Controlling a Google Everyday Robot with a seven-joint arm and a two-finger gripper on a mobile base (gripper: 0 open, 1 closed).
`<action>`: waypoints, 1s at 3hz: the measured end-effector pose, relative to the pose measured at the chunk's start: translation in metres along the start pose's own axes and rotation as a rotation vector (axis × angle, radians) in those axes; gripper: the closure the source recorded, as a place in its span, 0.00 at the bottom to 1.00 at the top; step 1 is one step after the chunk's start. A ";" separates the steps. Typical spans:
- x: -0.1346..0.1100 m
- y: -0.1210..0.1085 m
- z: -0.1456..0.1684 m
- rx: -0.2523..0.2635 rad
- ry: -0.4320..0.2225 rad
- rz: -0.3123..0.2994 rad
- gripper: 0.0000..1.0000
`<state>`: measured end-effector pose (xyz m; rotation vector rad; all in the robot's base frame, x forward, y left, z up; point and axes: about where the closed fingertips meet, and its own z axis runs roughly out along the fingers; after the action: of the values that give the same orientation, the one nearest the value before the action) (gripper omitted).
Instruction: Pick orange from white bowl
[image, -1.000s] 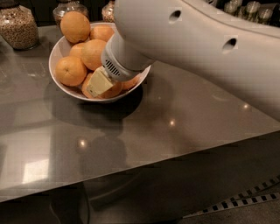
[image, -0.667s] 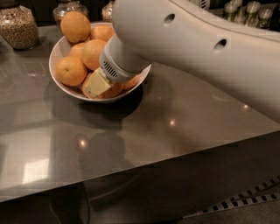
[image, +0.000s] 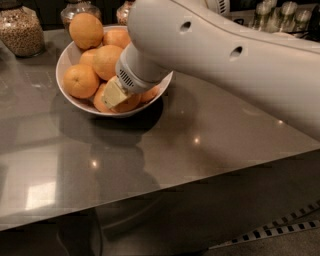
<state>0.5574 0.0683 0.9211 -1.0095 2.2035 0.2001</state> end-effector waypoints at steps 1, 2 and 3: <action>-0.001 0.000 -0.003 0.000 0.000 0.000 0.53; -0.002 0.001 -0.004 0.001 0.015 0.000 0.76; -0.002 0.002 -0.006 0.000 0.016 0.000 0.98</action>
Offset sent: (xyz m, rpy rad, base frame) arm 0.0044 0.0029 -0.0069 -0.0586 0.0583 -0.0163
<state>0.5542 0.0685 0.9265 -1.0144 2.2176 0.1927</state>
